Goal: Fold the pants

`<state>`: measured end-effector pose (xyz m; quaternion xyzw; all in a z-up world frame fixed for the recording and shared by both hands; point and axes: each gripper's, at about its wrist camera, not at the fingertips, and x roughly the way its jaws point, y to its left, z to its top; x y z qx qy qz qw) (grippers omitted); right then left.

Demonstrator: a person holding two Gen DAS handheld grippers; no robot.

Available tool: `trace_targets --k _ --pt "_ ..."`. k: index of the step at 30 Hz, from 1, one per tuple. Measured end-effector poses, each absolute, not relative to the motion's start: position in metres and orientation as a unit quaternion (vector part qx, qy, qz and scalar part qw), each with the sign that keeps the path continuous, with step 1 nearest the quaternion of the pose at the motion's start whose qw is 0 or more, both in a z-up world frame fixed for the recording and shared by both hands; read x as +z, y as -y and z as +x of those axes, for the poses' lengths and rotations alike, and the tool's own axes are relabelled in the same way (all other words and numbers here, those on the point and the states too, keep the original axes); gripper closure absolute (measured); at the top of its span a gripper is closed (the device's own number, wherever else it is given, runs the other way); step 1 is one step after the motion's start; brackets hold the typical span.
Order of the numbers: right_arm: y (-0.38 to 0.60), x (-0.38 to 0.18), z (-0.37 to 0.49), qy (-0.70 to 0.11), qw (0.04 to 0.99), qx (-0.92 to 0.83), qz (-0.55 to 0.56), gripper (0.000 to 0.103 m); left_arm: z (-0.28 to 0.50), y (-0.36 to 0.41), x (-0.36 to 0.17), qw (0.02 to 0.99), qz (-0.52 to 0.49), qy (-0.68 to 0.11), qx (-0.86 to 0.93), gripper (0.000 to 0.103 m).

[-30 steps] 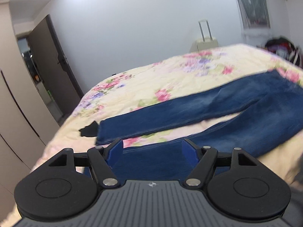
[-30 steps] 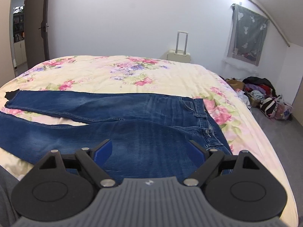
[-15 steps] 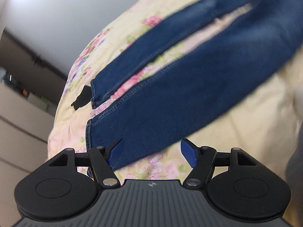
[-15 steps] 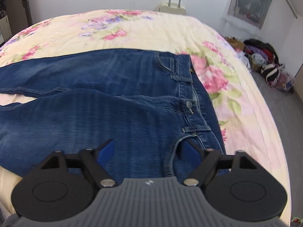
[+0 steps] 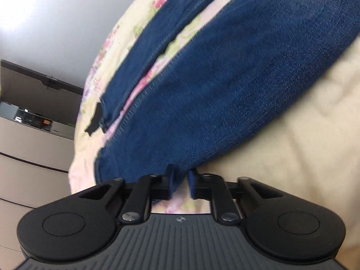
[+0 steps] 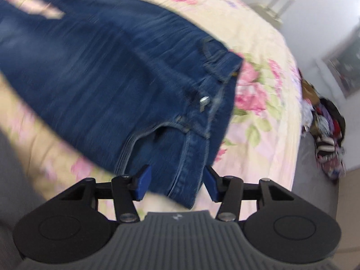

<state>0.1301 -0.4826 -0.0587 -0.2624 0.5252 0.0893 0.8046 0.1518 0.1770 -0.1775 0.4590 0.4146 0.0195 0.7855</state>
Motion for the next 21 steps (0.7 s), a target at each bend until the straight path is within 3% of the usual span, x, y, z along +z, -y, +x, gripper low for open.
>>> trace_targets --k 9,21 --pt "0.437 -0.104 0.104 -0.476 0.783 0.228 -0.330 0.056 0.170 -0.174 -0.109 0.852 0.324 -0.399 0.098 0.099" --pt "0.414 -0.137 0.121 -0.458 0.759 0.289 -0.361 0.054 0.190 -0.159 -0.090 0.846 0.307 -0.411 0.144 0.100"
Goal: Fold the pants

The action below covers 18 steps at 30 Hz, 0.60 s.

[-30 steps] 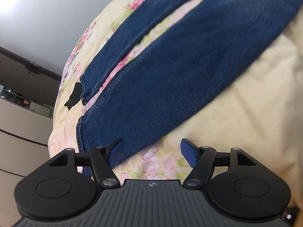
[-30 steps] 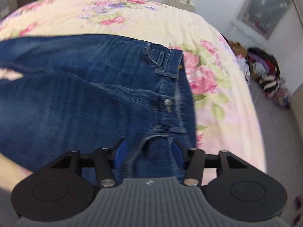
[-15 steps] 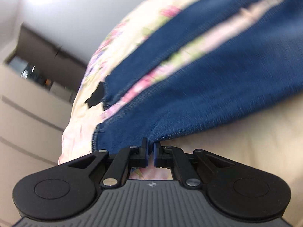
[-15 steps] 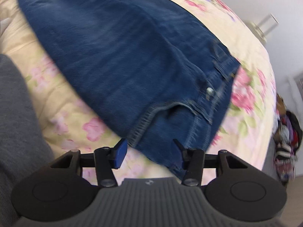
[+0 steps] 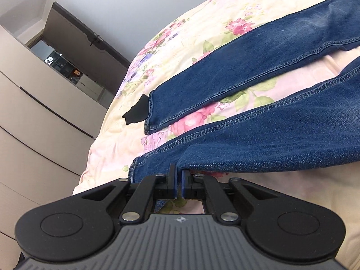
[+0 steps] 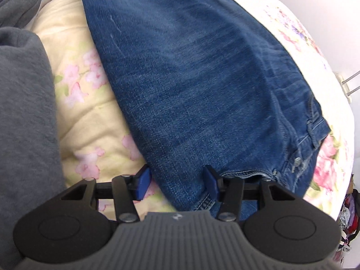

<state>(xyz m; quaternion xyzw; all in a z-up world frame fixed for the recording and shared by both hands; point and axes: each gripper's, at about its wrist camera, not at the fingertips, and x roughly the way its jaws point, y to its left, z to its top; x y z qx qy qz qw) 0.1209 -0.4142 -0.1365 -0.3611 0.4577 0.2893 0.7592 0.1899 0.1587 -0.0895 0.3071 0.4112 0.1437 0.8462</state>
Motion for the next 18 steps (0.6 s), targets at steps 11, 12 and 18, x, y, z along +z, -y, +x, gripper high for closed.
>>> trace_targets --k 11,12,18 --pt "0.411 -0.129 0.113 -0.420 0.791 0.260 -0.361 0.090 0.196 -0.164 -0.082 0.862 0.259 -0.402 0.166 0.100" --pt "0.411 -0.122 0.112 -0.410 0.797 0.255 -0.363 0.091 0.195 -0.166 -0.080 0.865 0.253 -0.400 0.166 0.100" --pt "0.416 -0.069 0.112 -0.350 0.839 0.207 -0.361 0.095 0.200 -0.178 -0.052 0.882 0.215 -0.383 0.170 0.100"
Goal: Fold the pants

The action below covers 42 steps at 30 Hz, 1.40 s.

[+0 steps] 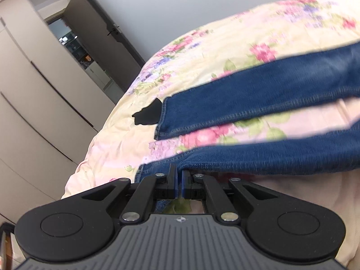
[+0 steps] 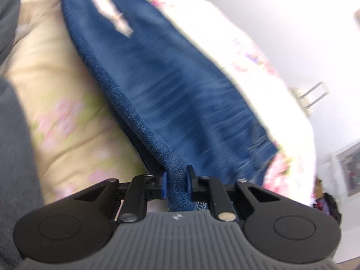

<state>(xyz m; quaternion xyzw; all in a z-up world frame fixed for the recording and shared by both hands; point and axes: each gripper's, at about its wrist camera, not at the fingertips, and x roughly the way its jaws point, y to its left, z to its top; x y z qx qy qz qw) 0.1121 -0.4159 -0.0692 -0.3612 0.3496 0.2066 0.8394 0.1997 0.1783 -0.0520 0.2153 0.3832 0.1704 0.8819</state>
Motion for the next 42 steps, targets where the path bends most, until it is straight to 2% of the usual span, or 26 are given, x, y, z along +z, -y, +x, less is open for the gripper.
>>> trace_targets --k 7,15,21,26,35,36,38,39,40,42 --pt "0.411 -0.020 0.165 -0.317 0.876 0.141 -0.337 0.099 0.245 -0.175 -0.027 0.883 0.231 -0.368 0.178 0.100" --pt "0.394 -0.018 0.271 -0.320 0.880 0.089 -0.341 0.100 0.337 -0.171 -0.036 0.862 0.281 -0.382 0.179 0.100" --pt "0.386 -0.042 0.364 -0.335 0.875 0.065 -0.344 0.101 0.420 -0.161 -0.070 0.842 0.316 -0.402 0.175 0.100" --pt "0.383 -0.090 0.431 -0.378 0.857 0.059 -0.347 0.100 0.477 -0.149 -0.117 0.819 0.351 -0.424 0.159 0.099" --pt "0.392 -0.163 0.472 -0.426 0.841 0.066 -0.326 0.099 0.512 -0.150 -0.177 0.805 0.356 -0.451 0.150 0.098" --pt "0.391 -0.167 0.472 -0.426 0.842 0.066 -0.325 0.099 0.511 -0.150 -0.179 0.805 0.355 -0.450 0.153 0.089" --pt "0.390 -0.167 0.470 -0.425 0.843 0.059 -0.323 0.097 0.509 -0.152 -0.181 0.806 0.359 -0.444 0.154 0.081" --pt "0.390 -0.166 0.469 -0.425 0.845 0.054 -0.321 0.096 0.506 -0.154 -0.178 0.809 0.360 -0.438 0.154 0.064" --pt "0.389 -0.165 0.470 -0.423 0.847 0.050 -0.316 0.088 0.502 -0.156 -0.173 0.816 0.356 -0.428 0.154 0.039" --pt "0.388 -0.160 0.470 -0.418 0.853 0.033 -0.310 0.079 0.493 -0.163 -0.152 0.842 0.331 -0.400 0.146 0.018"
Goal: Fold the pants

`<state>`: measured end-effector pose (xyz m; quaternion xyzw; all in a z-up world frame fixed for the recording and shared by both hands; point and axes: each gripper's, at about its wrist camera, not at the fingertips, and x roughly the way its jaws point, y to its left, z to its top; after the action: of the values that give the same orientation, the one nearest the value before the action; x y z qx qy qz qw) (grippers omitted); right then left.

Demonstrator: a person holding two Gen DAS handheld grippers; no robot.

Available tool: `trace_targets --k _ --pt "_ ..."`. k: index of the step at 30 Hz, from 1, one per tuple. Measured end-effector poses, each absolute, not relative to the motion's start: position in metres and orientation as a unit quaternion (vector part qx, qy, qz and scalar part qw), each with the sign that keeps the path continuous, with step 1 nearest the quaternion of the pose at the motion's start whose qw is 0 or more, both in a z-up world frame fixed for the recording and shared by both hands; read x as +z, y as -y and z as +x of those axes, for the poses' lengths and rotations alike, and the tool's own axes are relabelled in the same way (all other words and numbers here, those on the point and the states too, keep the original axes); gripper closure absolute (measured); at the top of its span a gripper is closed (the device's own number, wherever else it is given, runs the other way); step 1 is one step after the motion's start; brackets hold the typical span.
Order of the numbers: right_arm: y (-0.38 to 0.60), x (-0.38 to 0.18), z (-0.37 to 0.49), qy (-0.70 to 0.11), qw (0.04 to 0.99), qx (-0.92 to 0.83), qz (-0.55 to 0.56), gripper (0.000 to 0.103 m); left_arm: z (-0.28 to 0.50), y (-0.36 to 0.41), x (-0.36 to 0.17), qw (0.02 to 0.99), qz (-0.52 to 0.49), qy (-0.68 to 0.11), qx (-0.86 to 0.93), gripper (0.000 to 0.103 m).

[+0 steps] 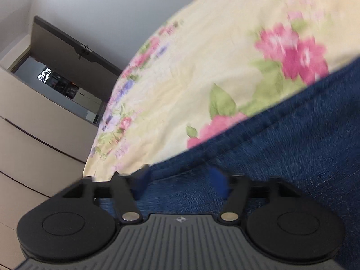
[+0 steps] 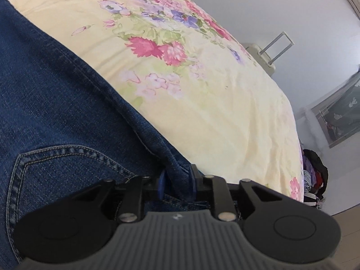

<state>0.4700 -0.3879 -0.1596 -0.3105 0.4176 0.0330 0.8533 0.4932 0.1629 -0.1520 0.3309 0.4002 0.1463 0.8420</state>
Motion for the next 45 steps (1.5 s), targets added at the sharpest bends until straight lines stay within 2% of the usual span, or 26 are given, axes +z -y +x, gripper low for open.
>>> trace_targets --k 3,4,5,7,12,16,21,27,32,33,36,38,39,45 --pt "0.386 -0.143 0.460 -0.400 0.870 -0.001 -0.289 0.071 0.476 -0.178 -0.114 0.870 0.283 -0.378 0.142 0.017" --pt "0.386 -0.135 0.453 -0.392 0.880 -0.018 -0.267 0.065 0.468 -0.184 -0.103 0.878 0.266 -0.373 0.142 0.017" --pt "0.384 -0.129 0.445 -0.386 0.889 -0.026 -0.244 0.049 0.457 -0.191 -0.092 0.886 0.246 -0.367 0.138 0.017" --pt "0.376 -0.118 0.423 -0.363 0.902 -0.042 -0.228 0.030 0.433 -0.211 -0.073 0.903 0.196 -0.360 0.131 0.017" --pt "0.367 -0.105 0.374 -0.341 0.914 -0.085 -0.201 0.030 0.376 -0.277 -0.063 0.918 0.082 -0.359 0.147 0.024" --pt "0.372 -0.110 0.349 -0.372 0.908 -0.099 -0.168 0.029 0.360 -0.328 -0.077 0.915 0.011 -0.371 0.161 0.025" --pt "0.388 -0.121 0.339 -0.389 0.899 -0.127 -0.158 0.029 0.387 -0.358 -0.087 0.914 -0.016 -0.374 0.159 0.026" --pt "0.423 -0.121 0.347 -0.405 0.887 -0.188 -0.121 0.029 0.450 -0.375 -0.107 0.910 0.006 -0.382 0.160 0.028" --pt "0.432 -0.122 0.353 -0.412 0.878 -0.213 -0.121 0.029 0.489 -0.379 -0.129 0.901 0.031 -0.402 0.158 0.039" --pt "0.433 -0.124 0.356 -0.417 0.875 -0.215 -0.121 0.029 0.494 -0.379 -0.134 0.898 0.038 -0.409 0.158 0.046" --pt "0.437 -0.128 0.364 -0.422 0.869 -0.228 -0.126 0.029 0.504 -0.385 -0.147 0.889 0.028 -0.432 0.150 0.081" --pt "0.438 -0.131 0.366 -0.420 0.868 -0.235 -0.121 0.029 0.503 -0.386 -0.148 0.892 0.021 -0.427 0.149 0.086" --pt "0.437 -0.133 0.366 -0.420 0.868 -0.237 -0.120 0.029 0.500 -0.384 -0.145 0.896 0.023 -0.418 0.147 0.091" --pt "0.431 -0.137 0.363 -0.407 0.869 -0.243 -0.140 0.029 0.489 -0.364 -0.098 0.929 0.068 -0.336 0.139 0.092"
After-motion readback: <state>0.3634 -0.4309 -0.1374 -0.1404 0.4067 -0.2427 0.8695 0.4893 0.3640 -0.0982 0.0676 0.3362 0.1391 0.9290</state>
